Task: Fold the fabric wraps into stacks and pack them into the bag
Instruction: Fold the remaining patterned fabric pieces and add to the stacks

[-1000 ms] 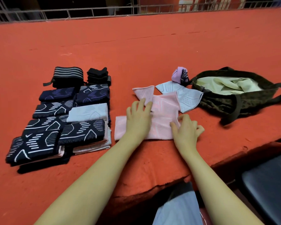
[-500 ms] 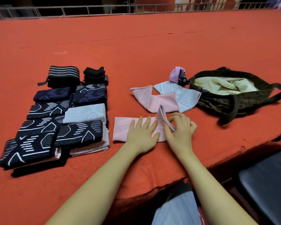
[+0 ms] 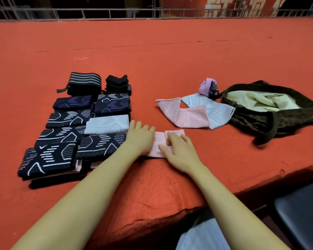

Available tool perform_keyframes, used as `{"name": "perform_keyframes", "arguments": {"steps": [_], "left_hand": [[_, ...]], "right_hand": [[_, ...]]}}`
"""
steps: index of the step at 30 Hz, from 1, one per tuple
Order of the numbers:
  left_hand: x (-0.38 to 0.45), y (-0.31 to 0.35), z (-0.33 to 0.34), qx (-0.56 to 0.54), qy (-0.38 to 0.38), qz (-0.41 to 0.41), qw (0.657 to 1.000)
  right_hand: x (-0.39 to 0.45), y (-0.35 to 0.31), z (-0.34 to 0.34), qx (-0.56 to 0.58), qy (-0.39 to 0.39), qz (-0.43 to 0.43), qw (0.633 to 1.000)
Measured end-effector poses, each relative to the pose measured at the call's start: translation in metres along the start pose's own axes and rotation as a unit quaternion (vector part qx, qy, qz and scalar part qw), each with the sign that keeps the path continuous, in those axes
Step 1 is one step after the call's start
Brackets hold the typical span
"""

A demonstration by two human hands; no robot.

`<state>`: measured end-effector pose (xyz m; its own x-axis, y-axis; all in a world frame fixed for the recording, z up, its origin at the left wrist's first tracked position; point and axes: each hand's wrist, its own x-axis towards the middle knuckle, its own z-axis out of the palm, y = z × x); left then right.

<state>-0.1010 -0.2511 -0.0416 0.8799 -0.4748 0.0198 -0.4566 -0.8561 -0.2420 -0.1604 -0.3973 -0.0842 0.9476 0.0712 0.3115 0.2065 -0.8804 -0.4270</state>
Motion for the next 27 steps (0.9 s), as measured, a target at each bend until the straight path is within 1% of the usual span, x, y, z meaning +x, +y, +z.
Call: {"name": "perform_keyframes", "arguments": {"steps": [2, 3, 4, 7, 10, 14, 17, 20, 22, 24, 25, 27], "left_hand": [[0.001, 0.000, -0.002, 0.009, 0.016, -0.002, 1.000], [0.002, 0.001, -0.003, 0.011, 0.025, -0.004, 1.000], [0.002, 0.002, -0.005, 0.011, 0.034, -0.006, 0.999], [0.002, 0.003, -0.008, 0.005, 0.070, -0.017, 0.997], [-0.002, 0.003, -0.007, -0.007, 0.089, -0.037, 0.995], [-0.006, 0.000, -0.009, 0.002, 0.095, -0.065, 0.993], [-0.008, -0.001, -0.006, -0.003, 0.114, -0.059, 0.992], [-0.006, -0.004, -0.003, -0.035, 0.188, -0.038, 0.981], [-0.004, -0.005, -0.002, -0.039, 0.232, -0.030, 0.972], [-0.004, -0.003, -0.003, -0.054, 0.250, -0.026, 0.966], [-0.003, -0.001, -0.005, -0.065, 0.255, -0.027, 0.964], [-0.001, 0.002, -0.008, -0.091, 0.263, -0.031, 0.960]], "right_hand": [[-0.002, 0.002, -0.006, 0.048, -0.041, 0.001, 0.998], [-0.004, 0.005, -0.008, 0.057, -0.050, 0.004, 0.997], [-0.007, 0.008, -0.010, 0.036, -0.055, 0.006, 0.998], [-0.015, 0.010, -0.013, -0.086, -0.104, 0.004, 0.991], [-0.015, 0.007, -0.012, -0.118, -0.128, 0.003, 0.985], [-0.009, -0.001, -0.012, -0.145, -0.108, 0.022, 0.983], [-0.007, -0.009, -0.005, -0.160, -0.098, 0.006, 0.982], [-0.007, -0.012, 0.000, -0.171, -0.105, -0.013, 0.980], [-0.006, -0.011, -0.001, -0.155, -0.124, -0.016, 0.980], [-0.005, -0.007, -0.005, -0.118, -0.147, -0.015, 0.982], [-0.004, -0.004, -0.007, -0.090, -0.145, -0.010, 0.985], [-0.004, -0.001, -0.006, -0.052, -0.096, 0.011, 0.994]]}}
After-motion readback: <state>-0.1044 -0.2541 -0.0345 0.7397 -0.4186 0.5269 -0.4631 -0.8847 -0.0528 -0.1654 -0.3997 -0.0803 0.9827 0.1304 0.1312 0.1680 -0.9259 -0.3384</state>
